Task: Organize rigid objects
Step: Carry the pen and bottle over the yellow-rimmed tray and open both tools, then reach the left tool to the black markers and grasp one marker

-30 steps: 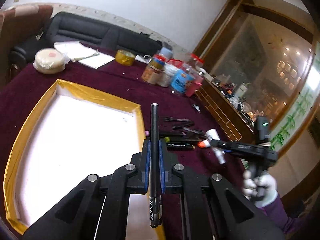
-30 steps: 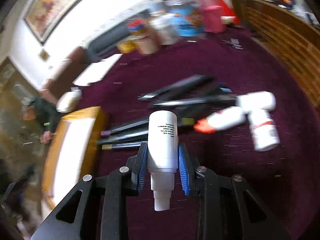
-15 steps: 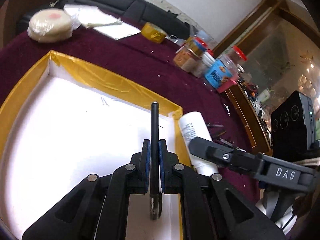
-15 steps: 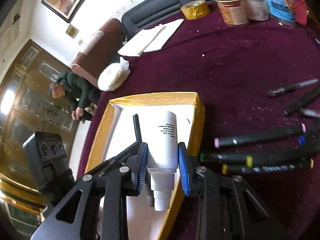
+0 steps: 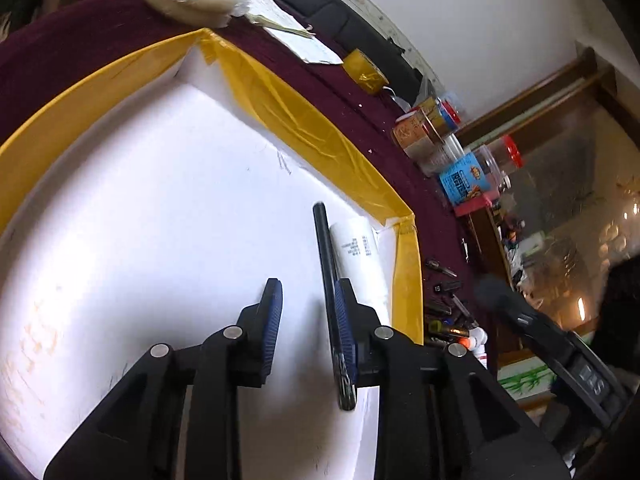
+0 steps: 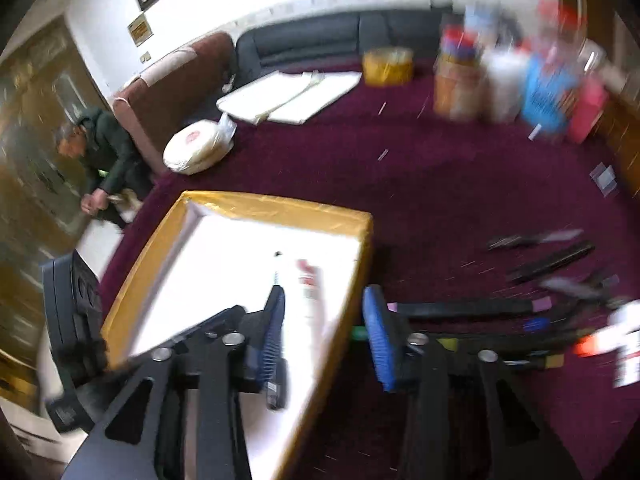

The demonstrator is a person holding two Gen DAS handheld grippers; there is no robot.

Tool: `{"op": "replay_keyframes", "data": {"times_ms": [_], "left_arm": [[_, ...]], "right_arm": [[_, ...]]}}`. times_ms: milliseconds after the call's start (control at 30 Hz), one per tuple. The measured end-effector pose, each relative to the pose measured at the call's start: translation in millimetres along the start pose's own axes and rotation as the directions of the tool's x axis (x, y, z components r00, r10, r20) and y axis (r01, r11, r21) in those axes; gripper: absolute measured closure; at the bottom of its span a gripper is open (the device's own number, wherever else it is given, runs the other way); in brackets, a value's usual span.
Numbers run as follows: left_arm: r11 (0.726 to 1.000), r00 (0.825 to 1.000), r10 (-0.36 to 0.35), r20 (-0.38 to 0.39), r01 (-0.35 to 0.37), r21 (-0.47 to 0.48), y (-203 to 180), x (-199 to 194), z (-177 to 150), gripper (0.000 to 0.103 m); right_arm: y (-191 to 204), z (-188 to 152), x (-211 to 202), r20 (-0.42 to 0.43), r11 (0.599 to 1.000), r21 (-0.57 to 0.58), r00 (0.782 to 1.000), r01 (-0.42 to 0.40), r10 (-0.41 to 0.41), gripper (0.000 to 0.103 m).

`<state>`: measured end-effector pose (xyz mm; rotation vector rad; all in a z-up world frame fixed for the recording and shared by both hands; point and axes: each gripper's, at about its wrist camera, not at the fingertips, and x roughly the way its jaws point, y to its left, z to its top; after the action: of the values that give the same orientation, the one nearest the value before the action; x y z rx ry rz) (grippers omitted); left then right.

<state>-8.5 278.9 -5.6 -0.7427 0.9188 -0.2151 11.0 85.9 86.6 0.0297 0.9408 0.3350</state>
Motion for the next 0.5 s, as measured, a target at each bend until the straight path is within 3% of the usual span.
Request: {"op": "replay_keyframes", "data": {"times_ms": [133, 233, 300, 400, 467, 500], "left_arm": [[1.0, 1.0, 0.004, 0.029, -0.003, -0.012, 1, -11, -7, 0.071], [1.0, 0.998, -0.008, 0.063, 0.009, -0.007, -2, -18, -8, 0.058], [1.0, 0.997, -0.011, 0.07, 0.01, 0.015, -8, -23, -6, 0.058], [0.992, 0.995, 0.003, 0.097, -0.015, 0.123, -41, -36, -10, 0.057], [0.971, 0.995, 0.006, 0.099, -0.029, 0.238, -76, -40, -20, 0.04], [0.956, 0.996, 0.011, 0.09, -0.037, 0.291, -92, -37, -24, 0.037]], "right_arm": [[-9, -19, -52, 0.134, 0.992, -0.062, 0.986, 0.112, -0.103, 0.052], [-28, -32, -73, 0.173, 0.99, -0.051, 0.978, 0.131, -0.12, 0.046], [-54, -39, -82, 0.182, 0.987, -0.01, 0.97, 0.162, -0.158, 0.045], [-102, -51, -85, 0.161, 0.981, 0.068, 0.968, 0.183, -0.192, 0.045], [-140, -61, -88, 0.14, 0.97, 0.143, 0.966, 0.196, -0.216, 0.045], [-156, -66, -89, 0.132, 0.966, 0.173, 0.967, 0.193, -0.217, 0.045]]}}
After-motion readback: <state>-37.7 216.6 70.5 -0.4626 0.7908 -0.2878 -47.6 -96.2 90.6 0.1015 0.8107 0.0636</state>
